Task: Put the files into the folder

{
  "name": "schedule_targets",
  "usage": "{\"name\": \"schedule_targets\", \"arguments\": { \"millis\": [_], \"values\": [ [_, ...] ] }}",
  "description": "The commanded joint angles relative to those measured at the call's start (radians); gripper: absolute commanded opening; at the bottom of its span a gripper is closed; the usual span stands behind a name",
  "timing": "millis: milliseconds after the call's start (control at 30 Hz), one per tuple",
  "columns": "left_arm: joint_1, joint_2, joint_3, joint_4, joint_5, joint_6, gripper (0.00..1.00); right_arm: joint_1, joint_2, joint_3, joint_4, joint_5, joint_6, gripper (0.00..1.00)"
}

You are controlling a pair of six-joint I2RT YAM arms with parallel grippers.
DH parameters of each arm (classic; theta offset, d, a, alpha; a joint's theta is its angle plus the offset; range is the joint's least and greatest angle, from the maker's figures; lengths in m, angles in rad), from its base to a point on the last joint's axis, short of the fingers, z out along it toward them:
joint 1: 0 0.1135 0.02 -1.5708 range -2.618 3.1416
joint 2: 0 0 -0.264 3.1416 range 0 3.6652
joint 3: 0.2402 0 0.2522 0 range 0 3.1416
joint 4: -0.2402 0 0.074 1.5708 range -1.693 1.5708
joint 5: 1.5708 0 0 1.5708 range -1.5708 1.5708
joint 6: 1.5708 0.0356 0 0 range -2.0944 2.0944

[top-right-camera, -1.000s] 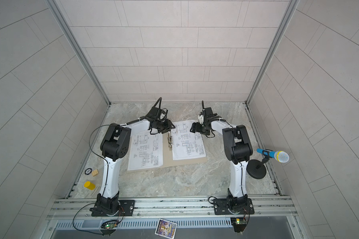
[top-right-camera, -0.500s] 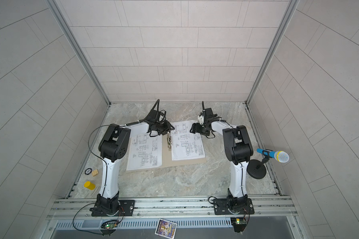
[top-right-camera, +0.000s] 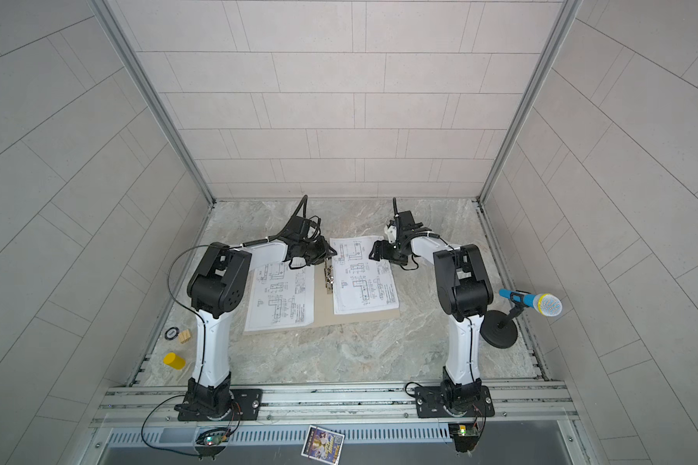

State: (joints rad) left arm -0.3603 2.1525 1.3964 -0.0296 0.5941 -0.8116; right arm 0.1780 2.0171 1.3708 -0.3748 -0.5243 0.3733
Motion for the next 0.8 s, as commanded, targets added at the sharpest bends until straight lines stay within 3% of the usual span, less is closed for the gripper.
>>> {"name": "schedule_targets", "arguments": {
  "millis": [0, 300, 767],
  "values": [
    [0.006, -0.043, -0.012, 0.019, -0.005, 0.003, 0.20, 0.011, -0.014, -0.029, -0.070, -0.005, -0.010, 0.83],
    [0.013, -0.047, -0.027, 0.027, -0.007, 0.003, 0.09, 0.012, -0.011, -0.030, -0.072, -0.006, -0.010, 0.83],
    [0.041, -0.062, -0.069, 0.042, 0.008, 0.019, 0.07, 0.012, -0.009, -0.019, -0.085, -0.006, -0.022, 0.82]
  ]
}}
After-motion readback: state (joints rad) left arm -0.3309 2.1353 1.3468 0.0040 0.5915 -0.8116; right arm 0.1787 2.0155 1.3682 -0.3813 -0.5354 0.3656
